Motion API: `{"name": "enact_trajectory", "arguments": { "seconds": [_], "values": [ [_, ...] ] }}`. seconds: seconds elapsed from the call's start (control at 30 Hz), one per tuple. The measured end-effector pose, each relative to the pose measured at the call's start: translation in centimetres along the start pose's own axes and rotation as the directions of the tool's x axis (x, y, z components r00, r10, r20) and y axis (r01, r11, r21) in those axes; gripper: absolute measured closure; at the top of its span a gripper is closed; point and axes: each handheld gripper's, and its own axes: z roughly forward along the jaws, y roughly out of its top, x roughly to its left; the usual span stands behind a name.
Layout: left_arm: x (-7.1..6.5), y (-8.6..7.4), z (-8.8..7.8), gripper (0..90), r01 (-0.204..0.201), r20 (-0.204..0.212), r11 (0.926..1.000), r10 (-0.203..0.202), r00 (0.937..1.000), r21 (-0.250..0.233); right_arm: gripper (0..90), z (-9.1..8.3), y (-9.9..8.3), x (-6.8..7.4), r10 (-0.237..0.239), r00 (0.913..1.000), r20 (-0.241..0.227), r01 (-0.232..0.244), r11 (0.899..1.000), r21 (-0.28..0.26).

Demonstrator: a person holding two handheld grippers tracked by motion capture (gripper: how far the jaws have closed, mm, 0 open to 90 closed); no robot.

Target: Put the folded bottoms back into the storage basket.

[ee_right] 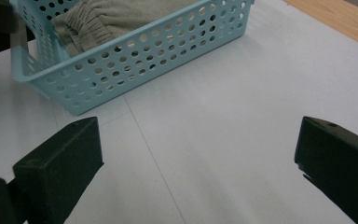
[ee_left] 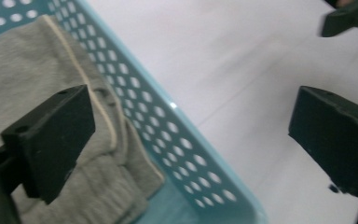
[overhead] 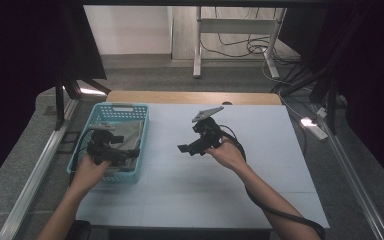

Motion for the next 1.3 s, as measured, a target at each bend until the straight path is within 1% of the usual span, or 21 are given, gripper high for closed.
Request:
{"name": "enact_trajectory", "arguments": {
  "seconds": [0.1, 0.23, 0.33, 0.43, 0.47, 0.53, 0.63, 0.7, 0.8, 0.9, 1.0, 1.1, 1.23, 1.27, 1.3],
  "values": [
    [-0.7, -0.5, -0.5, 0.0, -0.008, 0.03, 0.9998, 0.008, 0.9995, -0.018, 0.9, 0.1, -0.2, 0.3, -0.007, 1.0, -0.003, 0.007, 1.0, 0.005],
    [-1.6, -1.6, -1.3, 0.0, -0.007, 0.053, 0.9996, 0.008, 0.9986, -0.028, 0.0, 0.1, -0.6, 0.7, -0.018, 0.9998, 0.009, 0.018, 1.0, 0.009],
    [-2.1, -2.5, -1.8, 0.0, -0.012, 0.044, 0.9993, 0.014, 0.9989, -0.034, 0.0, -0.1, -0.9, 0.8, -0.019, 0.9997, 0.012, 0.019, 1.0, 0.01],
    [-2.7, -3.5, -2.3, 0.0, -0.033, 0.043, 0.999, 0.034, 0.9985, -0.029, 0.0, -0.3, -1.3, 0.8, -0.013, 0.9998, 0.014, 0.013, 1.0, 0.008],
    [-2.8, -3.8, -2.5, 0.0, -0.044, 0.052, 0.9987, 0.045, 0.9976, -0.028, 0.0, -0.3, -1.4, 0.8, -0.012, 0.9998, 0.013, 0.012, 1.0, 0.008],
    [-3.2, -4.6, -2.8, 0.0, -0.052, 0.08, 0.998, 0.055, 0.9953, -0.036, 0.0, -0.4, -1.6, 0.9, -0.012, 0.9998, 0.015, 0.012, 1.0, 0.014],
    [-3.6, -5.3, -3.4, 0.0, -0.053, 0.08, 0.9975, 0.057, 0.9951, -0.047, 0.0, -0.6, -2.0, 0.9, -0.018, 0.9997, 0.019, 0.017, 1.0, 0.021],
    [-4.0, -5.9, -3.8, 0.0, -0.057, 0.072, 0.9974, 0.06, 0.9956, -0.044, 0.0, -0.8, -2.2, 1.1, -0.019, 0.9995, 0.024, 0.018, 1.0, 0.021],
    [-4.7, -6.8, -4.3, 0.0, -0.064, 0.036, 0.9975, 0.065, 0.9972, -0.031, 0.0, -1.1, -2.5, 1.2, -0.026, 0.9992, 0.03, 0.026, 1.0, 0.016],
    [-5.0, -7.8, -4.7, 0.0, -0.054, 0.016, 0.9979, 0.054, 0.9984, -0.037, 0.0, -1.5, -2.7, 1.5, -0.033, 0.9989, 0.034, 0.033, 0.999, 0.011],
    [-5.0, -8.7, -5.3, 0.0, -0.034, 0.007, 0.9978, 0.034, 0.9994, -0.058, 0.0, -2.0, -3.1, 1.7, -0.041, 0.9983, 0.043, 0.04, 0.999, 0.014],
    [-5.0, -9.3, -5.8, 0.0, -0.033, -0.022, 0.998, 0.032, 0.9992, -0.054, 0.0, -2.5, -3.5, 1.9, -0.043, 0.9978, 0.049, 0.043, 0.999, 0.013],
    [-4.7, -9.9, -6.1, 0.0, -0.013, -0.028, 0.9988, 0.012, 0.9995, -0.048, 0.0, -3.1, -3.9, 2.0, -0.045, 0.9975, 0.054, 0.045, 0.999, 0.011],
    [-4.6, -10.0, -6.1, 0.0, -0.011, -0.029, 0.9989, 0.009, 0.9995, -0.045, 0.0, -3.3, -4.0, 2.1, -0.039, 0.9977, 0.055, 0.039, 0.999, 0.011],
    [-4.5, -10.1, -6.1, 0.0, -0.01, -0.036, 0.9992, 0.009, 0.9993, -0.038, 0.0, -3.4, -4.1, 2.1, -0.043, 0.9974, 0.057, 0.043, 0.999, 0.008]
  ]
}}
